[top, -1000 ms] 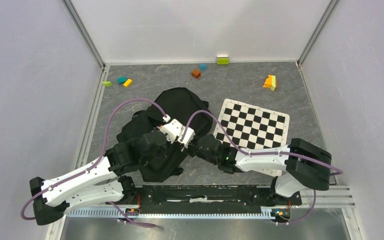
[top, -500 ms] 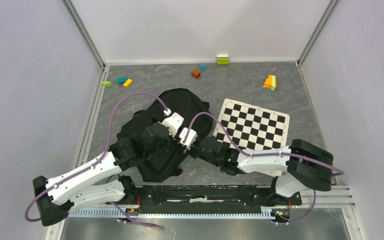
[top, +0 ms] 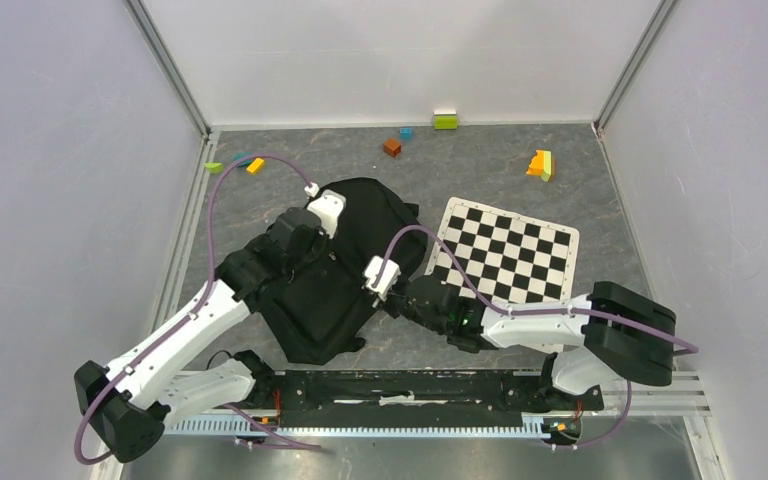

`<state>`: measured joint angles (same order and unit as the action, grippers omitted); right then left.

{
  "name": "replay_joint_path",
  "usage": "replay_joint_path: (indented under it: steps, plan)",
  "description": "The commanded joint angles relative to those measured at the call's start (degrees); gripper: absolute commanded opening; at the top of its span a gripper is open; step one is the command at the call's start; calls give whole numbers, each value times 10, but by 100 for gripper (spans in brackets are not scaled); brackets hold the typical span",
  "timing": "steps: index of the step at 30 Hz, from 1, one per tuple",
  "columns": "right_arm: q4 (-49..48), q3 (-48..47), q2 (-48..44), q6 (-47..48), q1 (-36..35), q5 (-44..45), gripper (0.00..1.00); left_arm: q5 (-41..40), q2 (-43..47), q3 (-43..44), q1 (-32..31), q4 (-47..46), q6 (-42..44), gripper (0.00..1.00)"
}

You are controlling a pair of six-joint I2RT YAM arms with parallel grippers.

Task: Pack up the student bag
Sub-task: Zip the student bag at the center of the board.

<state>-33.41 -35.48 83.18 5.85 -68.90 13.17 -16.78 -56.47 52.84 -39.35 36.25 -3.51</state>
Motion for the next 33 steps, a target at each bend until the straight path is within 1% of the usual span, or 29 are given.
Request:
replay_joint_path:
  steps: [1, 2, 3, 4, 5, 6, 7, 9, 12, 18, 21, 24, 25, 26, 28, 29, 30, 31, 33]
  plan:
    - [115, -30, -38, -14, -3, 1, 0, 23, 24, 27, 22, -53, 64, 2]
    - [135, -48, -49, -17, -3, -3, 0, 59, 33, 19, 22, -61, 70, 2]
    - [151, -65, -57, -18, -3, -5, 9, 83, 42, 12, 23, -70, 71, 2]
    - [171, -86, -65, -17, -3, -5, 15, 106, 50, 3, 23, -76, 70, 2]
    - [187, -105, -71, -16, -2, -6, 20, 121, 58, -6, 23, -84, 68, 2]
    - [199, -121, -74, -12, -2, -9, 30, 127, 66, -12, 23, -90, 67, 2]
    - [216, -141, -74, -8, 0, -15, 36, 129, 71, -18, 23, -93, 66, 2]
    - [242, -178, -65, -7, 5, -25, 43, 123, 77, -23, 24, -94, 64, 2]
    - [243, -202, -43, -9, 16, -42, 52, 126, 84, -26, 24, -98, 57, 2]
    - [215, -229, 21, -18, 29, -97, 64, 146, 81, -31, 25, -111, 47, 2]
    - [200, -235, 49, -16, 31, -92, 67, 151, 81, -30, 25, -113, 41, 2]
    - [196, -243, 70, -19, 35, -91, 65, 155, 83, -31, 26, -115, 41, 2]
    - [193, -242, 73, -20, 37, -89, 60, 155, 84, -31, 26, -116, 41, 2]
    - [189, -239, 75, -21, 37, -88, 46, 153, 84, -32, 26, -116, 41, 2]
    - [185, -232, 74, -25, 37, -80, 12, 137, 81, -31, 26, -114, 41, 2]
    - [186, -228, 72, -27, 37, -79, 4, 120, 76, -28, 26, -109, 41, 2]
    - [186, -223, 68, -27, 37, -78, 0, 100, 70, -23, 29, -103, 41, 2]
    - [188, -216, 65, -29, 37, -78, 0, 80, 61, -12, 33, -93, 26, 2]
    - [187, -197, 53, -33, 37, -73, 0, 68, 43, 9, 46, -80, 11, 2]
